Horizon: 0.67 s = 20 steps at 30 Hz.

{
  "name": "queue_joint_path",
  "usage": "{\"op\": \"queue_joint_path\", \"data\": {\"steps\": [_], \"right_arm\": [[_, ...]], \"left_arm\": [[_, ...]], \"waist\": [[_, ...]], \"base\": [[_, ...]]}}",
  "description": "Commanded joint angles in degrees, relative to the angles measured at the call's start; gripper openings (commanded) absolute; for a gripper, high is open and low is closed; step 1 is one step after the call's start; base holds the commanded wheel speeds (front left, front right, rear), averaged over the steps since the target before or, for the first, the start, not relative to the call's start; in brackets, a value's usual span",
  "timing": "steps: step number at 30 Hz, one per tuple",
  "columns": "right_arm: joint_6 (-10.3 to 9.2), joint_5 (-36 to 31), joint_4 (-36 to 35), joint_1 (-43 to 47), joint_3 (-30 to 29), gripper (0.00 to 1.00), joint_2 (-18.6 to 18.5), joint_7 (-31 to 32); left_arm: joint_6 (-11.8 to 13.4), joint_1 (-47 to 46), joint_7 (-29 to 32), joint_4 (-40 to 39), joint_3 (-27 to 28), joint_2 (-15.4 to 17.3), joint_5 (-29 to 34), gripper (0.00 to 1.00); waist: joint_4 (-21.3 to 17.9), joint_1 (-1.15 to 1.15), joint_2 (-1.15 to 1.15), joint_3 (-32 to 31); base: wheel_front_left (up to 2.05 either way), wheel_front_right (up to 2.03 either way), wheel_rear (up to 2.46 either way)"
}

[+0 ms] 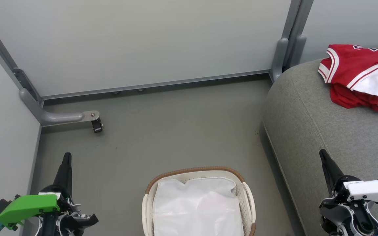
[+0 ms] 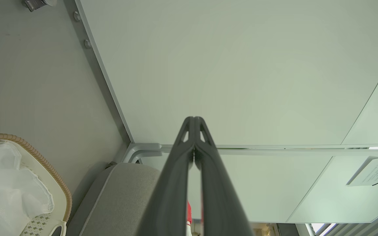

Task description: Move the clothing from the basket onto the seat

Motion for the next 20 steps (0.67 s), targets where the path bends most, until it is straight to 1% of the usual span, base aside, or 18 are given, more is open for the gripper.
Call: {"op": "queue_joint_path", "data": {"steps": [1,20], "right_arm": [[-0.02,0.2,-0.2,-0.5,-0.1,0.00,-0.3,0.2],[-0.02,0.2,-0.2,-0.4,-0.1,0.00,-0.3,0.2]], "left_arm": [[-0.4,-0.6,0.3,-0.1,0.1,0.3,-0.2,0.00],[-0.4,-0.6,0.3,-0.1,0.1,0.3,-0.2,0.00]], "waist": [[0.0,0.00,0.00,0.0],[0.0,0.00,0.00,0.0]], "base": [[0.00,0.00,0.00],[0.00,0.00,0.00]]}}
